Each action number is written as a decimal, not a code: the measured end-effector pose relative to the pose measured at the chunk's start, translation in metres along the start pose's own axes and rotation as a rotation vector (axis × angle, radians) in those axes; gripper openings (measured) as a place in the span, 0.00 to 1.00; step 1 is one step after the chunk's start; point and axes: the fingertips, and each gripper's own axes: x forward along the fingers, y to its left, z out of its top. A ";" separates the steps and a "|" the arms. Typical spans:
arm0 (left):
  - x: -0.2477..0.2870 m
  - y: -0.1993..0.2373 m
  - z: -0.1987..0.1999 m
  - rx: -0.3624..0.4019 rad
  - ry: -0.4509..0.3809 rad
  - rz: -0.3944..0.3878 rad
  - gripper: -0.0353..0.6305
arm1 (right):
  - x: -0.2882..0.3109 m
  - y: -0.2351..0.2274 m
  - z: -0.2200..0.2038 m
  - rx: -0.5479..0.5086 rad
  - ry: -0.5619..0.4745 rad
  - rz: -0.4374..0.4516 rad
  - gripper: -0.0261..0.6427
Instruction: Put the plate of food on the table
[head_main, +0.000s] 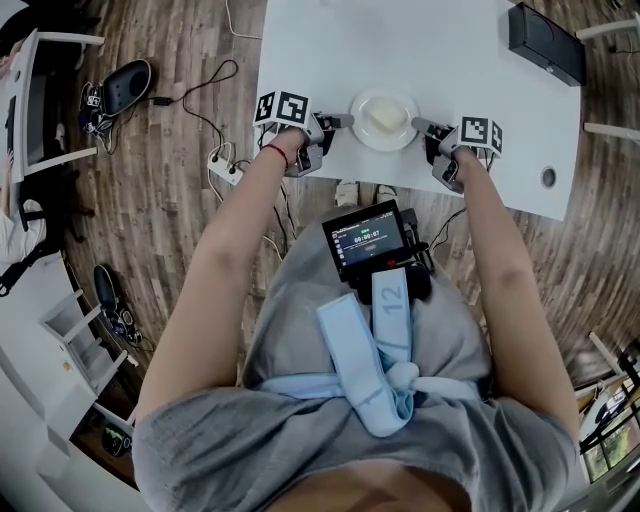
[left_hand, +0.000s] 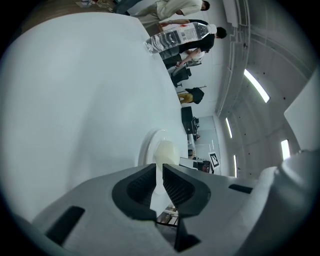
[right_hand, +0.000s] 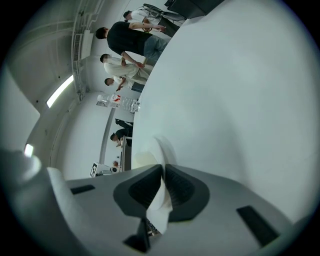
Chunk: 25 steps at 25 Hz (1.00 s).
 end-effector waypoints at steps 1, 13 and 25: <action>0.001 -0.002 0.000 0.019 0.003 0.004 0.10 | 0.000 0.000 0.000 -0.002 0.001 -0.004 0.10; 0.010 -0.013 -0.022 0.164 -0.005 0.046 0.10 | 0.003 -0.005 0.003 -0.043 0.005 -0.060 0.10; 0.012 -0.007 -0.024 0.152 -0.024 0.027 0.10 | 0.001 -0.008 0.005 -0.152 0.029 -0.133 0.10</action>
